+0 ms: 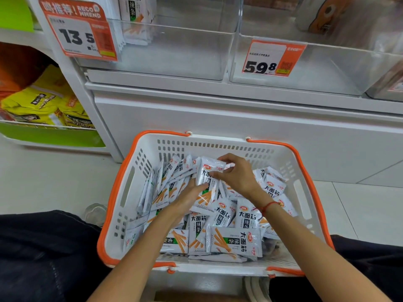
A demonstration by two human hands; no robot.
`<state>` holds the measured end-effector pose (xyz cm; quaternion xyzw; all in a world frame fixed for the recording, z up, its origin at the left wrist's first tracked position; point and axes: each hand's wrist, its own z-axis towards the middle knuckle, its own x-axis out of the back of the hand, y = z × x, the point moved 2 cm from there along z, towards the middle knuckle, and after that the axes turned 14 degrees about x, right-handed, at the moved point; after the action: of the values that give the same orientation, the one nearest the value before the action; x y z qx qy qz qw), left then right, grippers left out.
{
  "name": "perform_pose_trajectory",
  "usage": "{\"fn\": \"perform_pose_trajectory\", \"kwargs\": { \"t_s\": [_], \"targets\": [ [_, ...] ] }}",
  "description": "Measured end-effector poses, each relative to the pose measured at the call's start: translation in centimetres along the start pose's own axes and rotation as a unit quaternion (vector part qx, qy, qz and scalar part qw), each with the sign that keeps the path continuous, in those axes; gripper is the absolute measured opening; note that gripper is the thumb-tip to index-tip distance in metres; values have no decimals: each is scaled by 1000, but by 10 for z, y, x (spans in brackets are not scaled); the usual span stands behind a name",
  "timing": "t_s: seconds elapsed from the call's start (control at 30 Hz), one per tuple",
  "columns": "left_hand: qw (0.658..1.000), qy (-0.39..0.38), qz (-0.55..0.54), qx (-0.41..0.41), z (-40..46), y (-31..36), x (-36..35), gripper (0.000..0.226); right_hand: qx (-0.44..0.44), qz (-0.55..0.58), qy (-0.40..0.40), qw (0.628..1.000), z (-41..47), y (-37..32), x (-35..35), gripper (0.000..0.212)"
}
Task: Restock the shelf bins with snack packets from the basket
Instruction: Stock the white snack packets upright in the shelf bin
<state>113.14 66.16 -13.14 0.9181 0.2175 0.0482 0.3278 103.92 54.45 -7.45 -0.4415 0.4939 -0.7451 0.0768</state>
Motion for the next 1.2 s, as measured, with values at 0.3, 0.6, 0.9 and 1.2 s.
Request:
{"fn": "perform_pose_trajectory", "kwargs": {
  "t_s": [0.3, 0.6, 0.9, 1.2],
  "targets": [
    [991, 69, -110, 18, 0, -5, 30, 33, -104, -293, -221, 924, -14, 66, 30, 49],
    [982, 98, -150, 55, 11, -15, 35, 59, -29, -284, -168, 943, -24, 51, -11, 45],
    [983, 115, -139, 45, 8, 2, 43, 61, -122, -392, -245, 878, -33, 59, -21, 79],
    [983, 136, -121, 8, 6, 3, 50, 45, -90, 149, -25, 984, -5, 25, -4, 24]
  ]
}}
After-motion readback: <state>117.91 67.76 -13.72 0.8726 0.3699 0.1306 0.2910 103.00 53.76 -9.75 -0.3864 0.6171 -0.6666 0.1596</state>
